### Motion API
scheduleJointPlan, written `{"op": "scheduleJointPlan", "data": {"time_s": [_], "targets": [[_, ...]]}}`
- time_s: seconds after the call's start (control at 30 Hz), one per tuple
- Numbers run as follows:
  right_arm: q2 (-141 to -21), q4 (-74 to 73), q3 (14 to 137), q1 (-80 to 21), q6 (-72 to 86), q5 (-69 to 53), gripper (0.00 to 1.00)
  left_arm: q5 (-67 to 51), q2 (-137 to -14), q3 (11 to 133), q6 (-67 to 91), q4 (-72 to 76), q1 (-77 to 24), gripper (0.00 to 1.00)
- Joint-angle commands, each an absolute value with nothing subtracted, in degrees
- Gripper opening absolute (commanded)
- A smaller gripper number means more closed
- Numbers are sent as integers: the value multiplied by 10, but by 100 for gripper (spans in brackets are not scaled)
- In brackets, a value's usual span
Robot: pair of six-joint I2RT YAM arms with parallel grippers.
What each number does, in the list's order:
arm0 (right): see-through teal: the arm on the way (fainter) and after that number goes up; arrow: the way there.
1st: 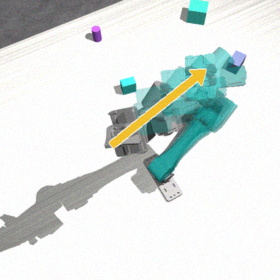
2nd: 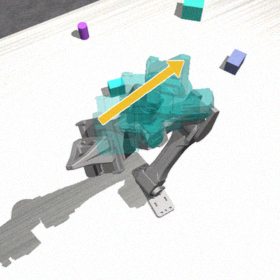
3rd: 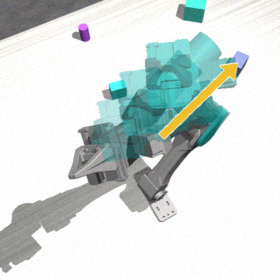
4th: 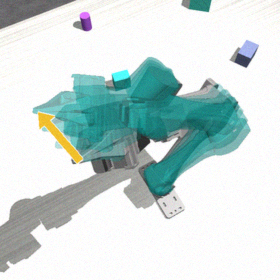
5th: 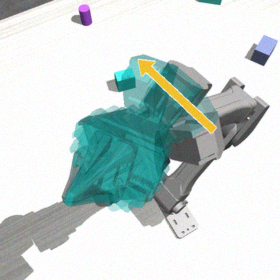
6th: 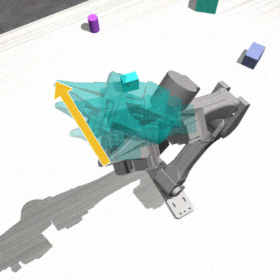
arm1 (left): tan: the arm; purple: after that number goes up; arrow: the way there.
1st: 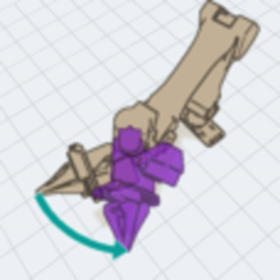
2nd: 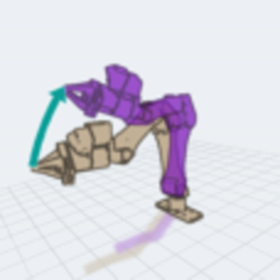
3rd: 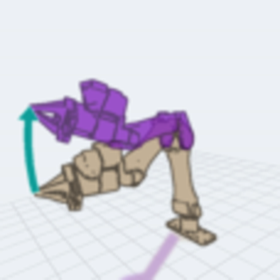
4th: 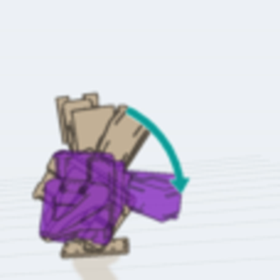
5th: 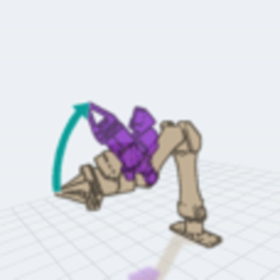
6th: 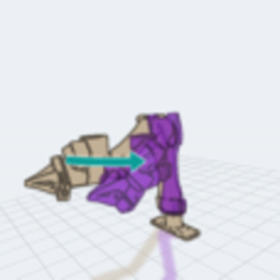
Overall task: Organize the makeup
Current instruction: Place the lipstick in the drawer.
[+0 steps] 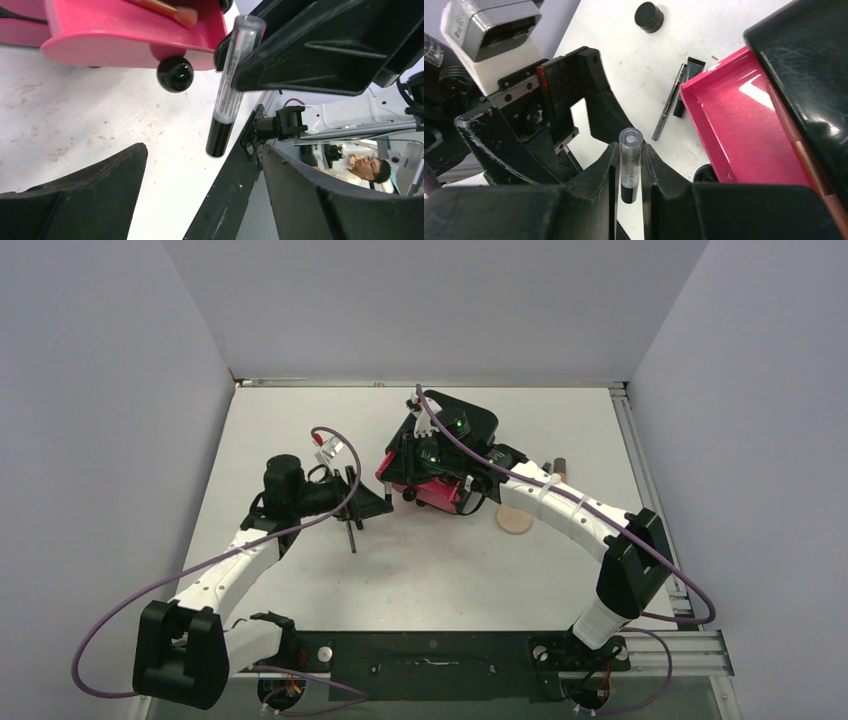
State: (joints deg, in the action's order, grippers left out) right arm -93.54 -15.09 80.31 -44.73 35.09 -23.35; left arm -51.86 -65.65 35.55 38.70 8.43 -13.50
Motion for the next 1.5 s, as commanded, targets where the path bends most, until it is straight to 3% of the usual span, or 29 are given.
{"op": "scheduleJointPlan", "data": {"time_s": [0.0, 0.13, 0.5, 1.07, 1.47], "targets": [[-904, -145, 813, -444, 339, -183, 5, -477, -606, 384, 338, 26, -109, 85], [-893, -154, 821, -434, 331, -150, 5, -383, -562, 381, 322, -24, -90, 92], [-902, -239, 919, -441, 182, -20, 5, -199, -542, 406, 286, -129, -85, 96], [-980, -383, 983, -497, 39, 133, 6, -144, -568, 417, 282, -171, -82, 95], [-1017, -396, 998, -498, 26, 125, 7, -142, -577, 418, 283, -174, -82, 94]]}}
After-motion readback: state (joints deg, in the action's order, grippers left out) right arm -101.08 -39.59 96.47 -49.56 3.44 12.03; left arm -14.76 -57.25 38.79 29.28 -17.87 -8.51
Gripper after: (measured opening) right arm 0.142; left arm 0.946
